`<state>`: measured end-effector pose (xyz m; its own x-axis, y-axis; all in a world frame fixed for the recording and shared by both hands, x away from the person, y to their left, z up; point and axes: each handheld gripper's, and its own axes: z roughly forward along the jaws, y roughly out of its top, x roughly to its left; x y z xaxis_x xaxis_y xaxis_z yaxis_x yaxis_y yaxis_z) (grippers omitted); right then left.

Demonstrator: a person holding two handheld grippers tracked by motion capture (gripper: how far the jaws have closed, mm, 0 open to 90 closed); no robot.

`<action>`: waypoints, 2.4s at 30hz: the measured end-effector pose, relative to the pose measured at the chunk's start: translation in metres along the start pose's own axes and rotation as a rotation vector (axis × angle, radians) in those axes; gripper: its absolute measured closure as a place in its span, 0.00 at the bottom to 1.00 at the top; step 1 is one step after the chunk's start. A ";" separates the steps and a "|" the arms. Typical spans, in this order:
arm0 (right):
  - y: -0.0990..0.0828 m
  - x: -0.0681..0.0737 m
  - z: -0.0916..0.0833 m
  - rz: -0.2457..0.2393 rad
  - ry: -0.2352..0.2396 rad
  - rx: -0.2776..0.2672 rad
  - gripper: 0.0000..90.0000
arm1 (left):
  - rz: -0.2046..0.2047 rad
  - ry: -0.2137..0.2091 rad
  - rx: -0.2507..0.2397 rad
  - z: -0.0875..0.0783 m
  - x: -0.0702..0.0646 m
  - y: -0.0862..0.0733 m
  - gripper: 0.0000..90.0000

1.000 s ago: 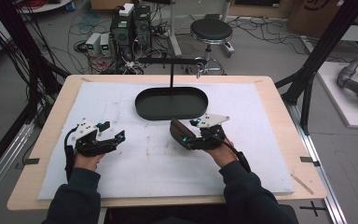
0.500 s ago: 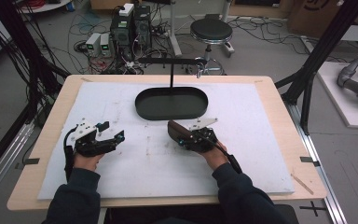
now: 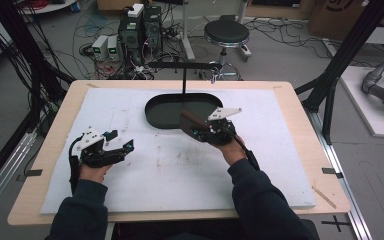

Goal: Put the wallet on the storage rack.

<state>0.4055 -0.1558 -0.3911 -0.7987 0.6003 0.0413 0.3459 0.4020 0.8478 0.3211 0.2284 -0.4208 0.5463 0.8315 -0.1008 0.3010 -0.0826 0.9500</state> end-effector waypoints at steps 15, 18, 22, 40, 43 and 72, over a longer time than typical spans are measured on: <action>0.036 -0.050 0.070 0.092 -0.050 0.009 0.71 | -0.004 -0.006 -0.002 0.001 0.002 0.000 0.27; 0.037 -0.053 0.088 0.125 -0.038 0.041 0.71 | -0.007 -0.004 -0.003 0.000 0.002 0.000 0.27; 0.033 -0.053 0.103 0.118 -0.039 0.066 0.70 | -0.006 -0.006 -0.003 0.000 0.003 0.000 0.27; 0.035 -0.078 0.039 0.072 -0.202 0.030 0.38 | -0.006 -0.006 -0.003 0.000 0.002 0.000 0.27; 0.036 -0.076 0.019 0.045 -0.175 0.033 0.37 | -0.005 -0.005 -0.004 -0.001 0.001 0.000 0.27; -0.090 -0.039 -0.130 0.007 -0.322 -0.019 0.23 | 0.014 0.022 -0.074 0.000 0.005 0.008 0.19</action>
<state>0.3419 -0.3054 -0.4005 -0.5989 0.7918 -0.1198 0.3387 0.3860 0.8581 0.3263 0.2322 -0.4138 0.5326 0.8424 -0.0817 0.2346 -0.0541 0.9706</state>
